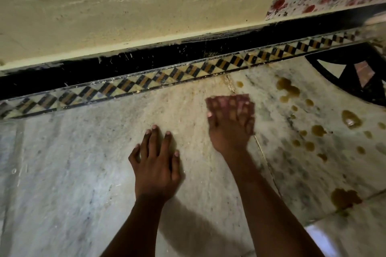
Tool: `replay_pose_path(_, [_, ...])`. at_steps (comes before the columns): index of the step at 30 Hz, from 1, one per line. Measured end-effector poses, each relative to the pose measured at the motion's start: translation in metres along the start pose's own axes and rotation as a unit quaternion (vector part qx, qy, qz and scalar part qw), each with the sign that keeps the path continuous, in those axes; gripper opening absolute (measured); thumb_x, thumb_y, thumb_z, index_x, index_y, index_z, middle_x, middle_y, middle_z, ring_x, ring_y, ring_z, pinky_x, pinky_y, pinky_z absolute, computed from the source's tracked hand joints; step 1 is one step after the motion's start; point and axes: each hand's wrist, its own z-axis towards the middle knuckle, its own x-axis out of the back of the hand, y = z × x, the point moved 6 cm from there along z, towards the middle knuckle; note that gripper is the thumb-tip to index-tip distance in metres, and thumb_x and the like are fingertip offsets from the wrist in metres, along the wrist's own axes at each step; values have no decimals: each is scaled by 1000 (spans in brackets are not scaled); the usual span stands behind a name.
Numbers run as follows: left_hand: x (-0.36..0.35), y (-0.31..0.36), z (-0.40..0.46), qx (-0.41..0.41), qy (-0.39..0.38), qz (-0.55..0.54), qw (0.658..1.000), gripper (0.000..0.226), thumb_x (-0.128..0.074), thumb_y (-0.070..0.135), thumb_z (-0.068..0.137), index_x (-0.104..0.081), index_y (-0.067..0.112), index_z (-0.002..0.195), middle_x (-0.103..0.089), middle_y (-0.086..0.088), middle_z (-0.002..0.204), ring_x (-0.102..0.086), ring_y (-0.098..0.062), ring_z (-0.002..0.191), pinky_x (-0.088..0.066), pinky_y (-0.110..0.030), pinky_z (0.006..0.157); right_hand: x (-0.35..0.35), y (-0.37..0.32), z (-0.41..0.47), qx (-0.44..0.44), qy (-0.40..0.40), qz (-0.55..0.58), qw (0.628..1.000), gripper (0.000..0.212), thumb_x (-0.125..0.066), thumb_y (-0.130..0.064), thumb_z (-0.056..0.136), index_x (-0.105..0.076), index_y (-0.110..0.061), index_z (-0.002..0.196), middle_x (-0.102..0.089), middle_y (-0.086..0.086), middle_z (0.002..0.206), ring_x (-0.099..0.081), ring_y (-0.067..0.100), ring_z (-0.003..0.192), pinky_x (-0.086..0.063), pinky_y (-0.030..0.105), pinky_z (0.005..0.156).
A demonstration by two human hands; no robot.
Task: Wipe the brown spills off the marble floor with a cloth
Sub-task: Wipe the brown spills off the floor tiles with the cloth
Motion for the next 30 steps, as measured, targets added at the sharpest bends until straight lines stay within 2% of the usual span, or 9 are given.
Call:
replay_pose_path(3, [2, 0, -2, -4, 0, -6, 1000, 63, -30, 50, 107, -39, 26, 164, -21, -8, 180, -19, -26, 166, -23, -55, 124, 2, -9, -55, 146, 10, -59, 988, 54, -19, -64, 109, 1, -67, 158, 9, -4, 180, 17, 34, 165, -5, 61, 131])
replay_pose_path(5, [1, 0, -2, 1, -1, -12, 1000, 63, -30, 50, 107, -40, 25, 164, -21, -9, 179, -19, -27, 166, -23, -55, 124, 3, 16, -82, 167, -2, -70, 983, 54, -20, -65, 108, 1, -69, 157, 6, -8, 180, 10, 28, 166, -11, 59, 131])
replay_pose_path(9, [-1, -1, -2, 0, 3, -6, 1000, 61, -34, 48, 106, -43, 24, 162, -25, -10, 178, -24, -27, 165, -26, -56, 122, 21, 47, -25, -53, 68, 17, 996, 59, -20, -66, 105, 5, -63, 158, -15, 11, 179, -9, 42, 165, -17, 67, 128])
replay_pose_path(12, [-3, -2, -2, 6, -4, -7, 1000, 61, -33, 48, 107, -39, 26, 163, -21, -9, 179, -19, -25, 166, -23, -56, 124, 9, 8, 44, -134, 32, 74, 988, 61, -10, -66, 106, -2, -50, 165, 5, 9, 180, 12, 41, 164, 2, 67, 129])
replay_pose_path(16, [-1, -1, 0, 7, -8, -9, 1000, 62, -34, 48, 107, -39, 26, 164, -20, -9, 180, -18, -25, 167, -23, -56, 124, -5, -50, 34, 55, -25, -10, 998, 55, -13, -66, 108, 1, -60, 161, 11, 0, 180, 21, 38, 163, 3, 64, 130])
replay_pose_path(19, [0, 0, -1, 3, 2, -3, 1000, 62, -37, 48, 106, -43, 24, 163, -23, -9, 179, -21, -26, 166, -25, -55, 122, -3, -23, -23, 155, -20, -56, 986, 52, -12, -66, 108, 0, -67, 159, 5, -6, 180, 15, 32, 165, -5, 60, 132])
replay_pose_path(22, [-3, -1, -2, 3, 4, -7, 1000, 62, -39, 48, 105, -44, 25, 162, -23, -9, 179, -21, -25, 166, -26, -55, 122, 12, 21, 0, 22, -9, -36, 999, 56, -10, -69, 105, 2, -64, 160, 1, 0, 181, 7, 36, 166, -9, 63, 131])
replay_pose_path(26, [-4, -2, -2, 2, 4, -9, 1000, 64, -36, 48, 104, -43, 25, 163, -22, -9, 179, -19, -24, 167, -23, -54, 122, 13, -11, 79, -121, 2, 39, 992, 61, -11, -70, 106, 0, -55, 163, 13, 6, 180, 19, 42, 163, 7, 65, 129])
replay_pose_path(30, [-2, -3, -1, 5, 0, -8, 1000, 63, -35, 49, 105, -44, 24, 163, -23, -9, 179, -19, -24, 167, -27, -55, 122, -4, -67, 67, 88, -30, -26, 995, 58, -12, -68, 107, -1, -59, 163, 10, -2, 180, 17, 40, 164, 2, 65, 130])
